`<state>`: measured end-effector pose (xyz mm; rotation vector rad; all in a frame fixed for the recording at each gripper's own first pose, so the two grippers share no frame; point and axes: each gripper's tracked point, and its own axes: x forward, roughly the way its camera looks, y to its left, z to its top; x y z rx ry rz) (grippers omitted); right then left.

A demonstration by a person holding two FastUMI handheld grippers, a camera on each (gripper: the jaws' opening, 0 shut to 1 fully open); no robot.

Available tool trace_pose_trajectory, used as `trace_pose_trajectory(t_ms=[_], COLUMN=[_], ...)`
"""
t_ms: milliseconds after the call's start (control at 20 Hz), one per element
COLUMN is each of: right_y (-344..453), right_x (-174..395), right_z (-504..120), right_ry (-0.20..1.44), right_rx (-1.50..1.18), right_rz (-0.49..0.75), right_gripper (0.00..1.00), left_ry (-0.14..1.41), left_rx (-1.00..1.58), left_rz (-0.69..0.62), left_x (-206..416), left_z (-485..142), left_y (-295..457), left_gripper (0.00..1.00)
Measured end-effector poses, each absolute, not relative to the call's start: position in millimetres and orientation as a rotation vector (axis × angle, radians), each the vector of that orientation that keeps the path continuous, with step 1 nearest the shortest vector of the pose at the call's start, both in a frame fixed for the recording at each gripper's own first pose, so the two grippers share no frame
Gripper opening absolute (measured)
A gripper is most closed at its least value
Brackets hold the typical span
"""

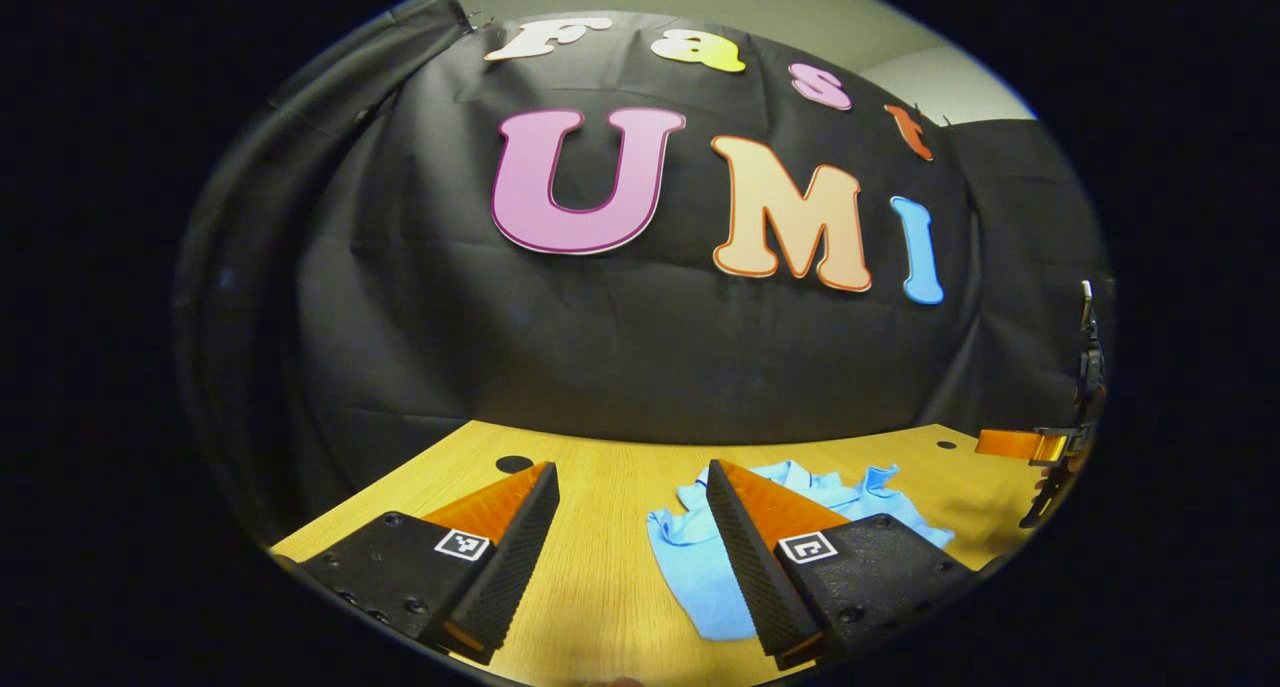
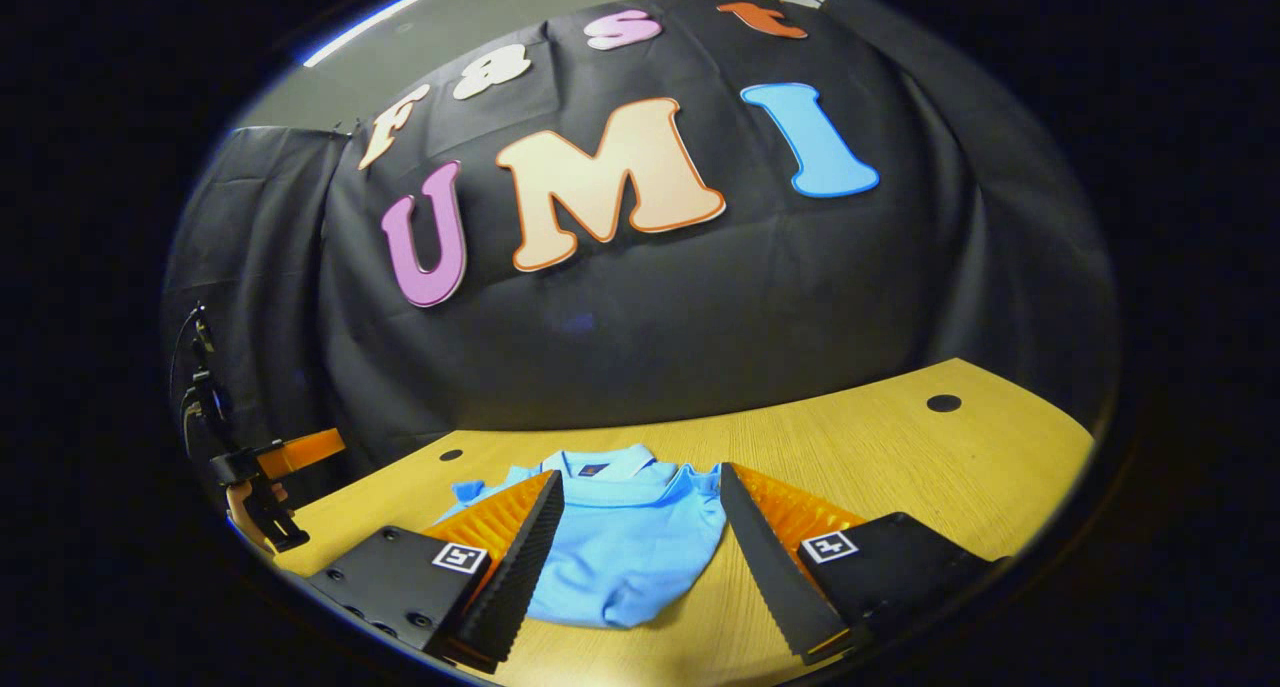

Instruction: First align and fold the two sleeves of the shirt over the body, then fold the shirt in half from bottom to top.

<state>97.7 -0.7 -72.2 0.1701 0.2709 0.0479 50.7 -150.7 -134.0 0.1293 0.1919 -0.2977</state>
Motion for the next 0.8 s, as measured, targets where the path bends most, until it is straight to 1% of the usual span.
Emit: trace_pose_trajectory(t_ms=[100,200,400,450,600,800], right_y=[10,21,24,24,23,26], right_x=[64,37,0,-6,-16,-21], right_z=[-71,-72,-65,-64,-56,-56], right_ry=[0.257,0.238,0.162,0.155,0.119,0.113], right_rx=[0.145,0.132,0.091,0.083,0.063,0.090], right_rz=[0.069,0.084,0.054,0.048,0.040,0.048], right_gripper=[0.98,0.98,0.98,0.98,0.98,0.98], left_ry=[0.160,0.174,0.181,0.176,0.164,0.168], left_rx=[0.168,0.188,0.202,0.209,0.231,0.253], left_rz=[-0.300,-0.302,-0.344,-0.358,-0.385,-0.369], left_x=[23,-5,-49,-56,-71,-74], left_z=[-135,-144,-155,-156,-159,-165], left_y=[-144,-141,-151,-156,-165,-165], left_gripper=[0.89,0.91,0.91,0.90,0.91,0.93])
